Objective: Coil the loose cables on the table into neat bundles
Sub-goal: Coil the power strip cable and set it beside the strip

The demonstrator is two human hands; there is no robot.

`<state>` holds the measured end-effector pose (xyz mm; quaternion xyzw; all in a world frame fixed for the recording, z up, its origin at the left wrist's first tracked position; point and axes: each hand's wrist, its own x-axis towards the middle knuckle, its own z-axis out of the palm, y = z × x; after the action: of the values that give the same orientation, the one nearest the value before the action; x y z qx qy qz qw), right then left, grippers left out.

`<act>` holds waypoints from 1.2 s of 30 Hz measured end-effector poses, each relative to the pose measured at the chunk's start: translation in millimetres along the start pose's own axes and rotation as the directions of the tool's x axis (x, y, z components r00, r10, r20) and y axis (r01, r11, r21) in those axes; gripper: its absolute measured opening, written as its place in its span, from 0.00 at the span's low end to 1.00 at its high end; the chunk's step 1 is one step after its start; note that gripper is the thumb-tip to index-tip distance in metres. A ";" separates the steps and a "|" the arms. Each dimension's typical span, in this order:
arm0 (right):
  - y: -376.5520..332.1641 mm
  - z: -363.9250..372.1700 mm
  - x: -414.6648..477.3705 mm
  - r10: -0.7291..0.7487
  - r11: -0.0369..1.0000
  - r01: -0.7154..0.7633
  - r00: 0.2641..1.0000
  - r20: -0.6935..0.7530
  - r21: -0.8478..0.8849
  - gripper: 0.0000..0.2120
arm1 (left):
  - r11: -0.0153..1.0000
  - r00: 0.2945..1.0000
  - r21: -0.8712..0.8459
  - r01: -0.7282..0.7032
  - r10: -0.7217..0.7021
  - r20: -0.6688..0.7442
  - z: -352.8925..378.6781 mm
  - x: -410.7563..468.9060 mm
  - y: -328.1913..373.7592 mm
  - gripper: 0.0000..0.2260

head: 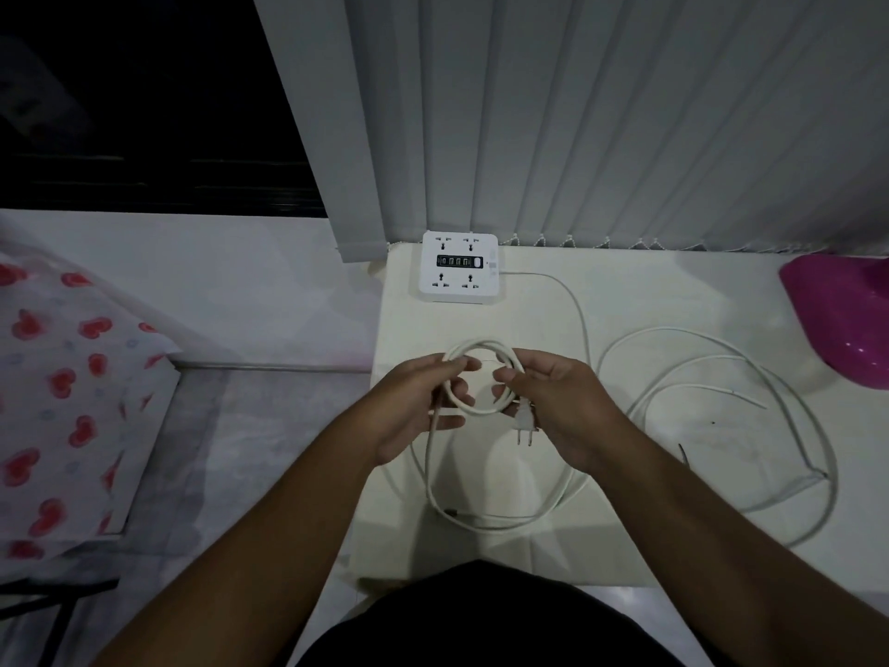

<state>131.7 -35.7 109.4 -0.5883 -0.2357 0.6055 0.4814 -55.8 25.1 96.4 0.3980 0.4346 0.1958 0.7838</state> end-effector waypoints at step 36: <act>-12.2 -19.5 8.0 0.068 0.998 -0.068 0.982 0.178 -0.006 0.08 | 0.980 0.995 -0.182 0.082 -0.070 0.072 -7.8 7.6 -3.4 0.25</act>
<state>155.0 -29.1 112.0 -0.5393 -0.2575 0.6717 0.4377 -58.3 31.5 87.3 0.3130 0.4036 0.1922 0.8380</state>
